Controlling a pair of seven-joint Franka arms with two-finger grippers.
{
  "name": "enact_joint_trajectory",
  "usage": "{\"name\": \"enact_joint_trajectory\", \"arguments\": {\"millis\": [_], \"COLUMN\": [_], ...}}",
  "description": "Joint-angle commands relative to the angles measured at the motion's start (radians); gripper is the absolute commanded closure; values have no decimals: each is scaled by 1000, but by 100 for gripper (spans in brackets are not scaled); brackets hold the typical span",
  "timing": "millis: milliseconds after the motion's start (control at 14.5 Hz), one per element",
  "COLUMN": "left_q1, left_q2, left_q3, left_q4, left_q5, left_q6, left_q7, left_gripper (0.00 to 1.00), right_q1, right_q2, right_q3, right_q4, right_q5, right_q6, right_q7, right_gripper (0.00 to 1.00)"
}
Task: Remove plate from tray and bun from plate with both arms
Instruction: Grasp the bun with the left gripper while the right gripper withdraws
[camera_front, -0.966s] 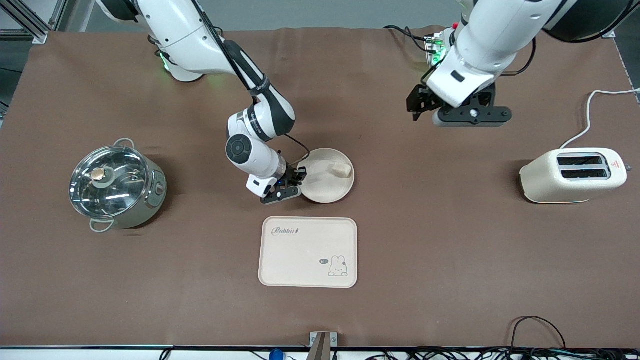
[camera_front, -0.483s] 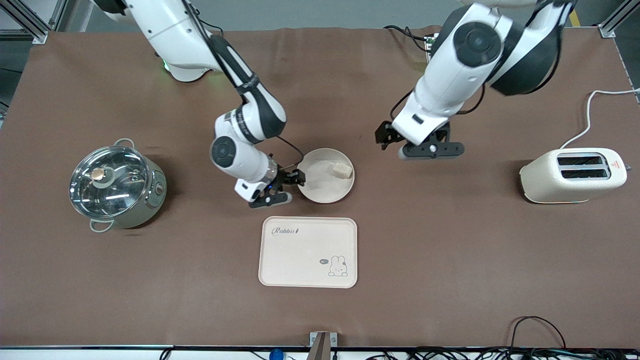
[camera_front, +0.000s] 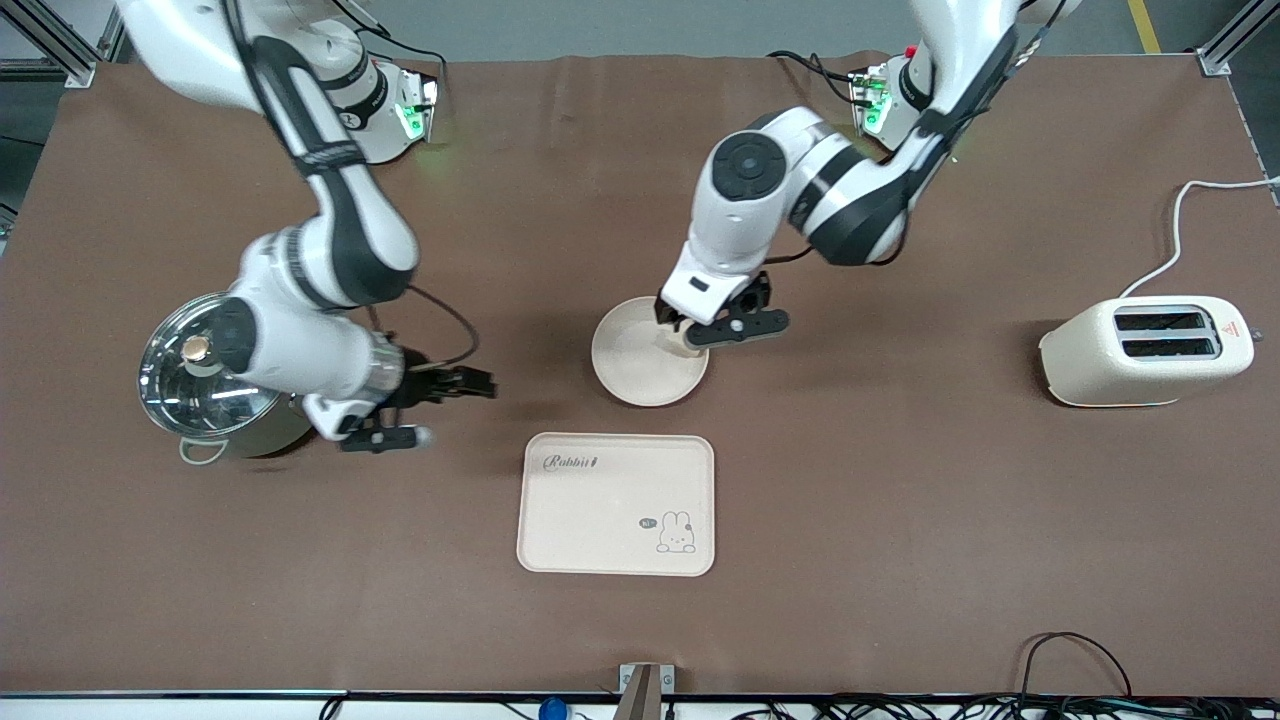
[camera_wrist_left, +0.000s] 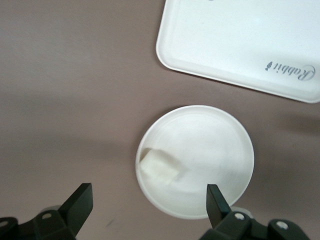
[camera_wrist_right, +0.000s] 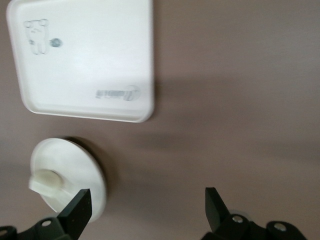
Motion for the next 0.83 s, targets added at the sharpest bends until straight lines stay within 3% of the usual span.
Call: {"name": "enact_joint_trajectory", "arguments": {"millis": [0, 138, 345, 552, 759], "left_q1": [8, 12, 18, 13, 16], "left_q2": [70, 98, 130, 175, 186], "left_q3": [-2, 1, 6, 6, 4], "left_q4": [19, 4, -33, -38, -76], "left_q5": [70, 70, 87, 199, 285], "left_q6": [58, 106, 221, 235, 246], "left_q7": [-105, -155, -244, -365, -416], "left_gripper": [0, 0, 0, 0, 1], "right_q1": [-70, -112, -158, -157, -160], "right_q2": [-37, -67, -84, -90, -119], "right_q3": [15, 14, 11, 11, 11], "right_q4": [70, 127, 168, 187, 193], "right_q5": [-92, -107, -151, -162, -274], "right_q6": [-158, -260, -274, -280, -327], "right_q7": [-16, -15, -16, -13, -13], "right_gripper": [0, 0, 0, 0, 0]}}
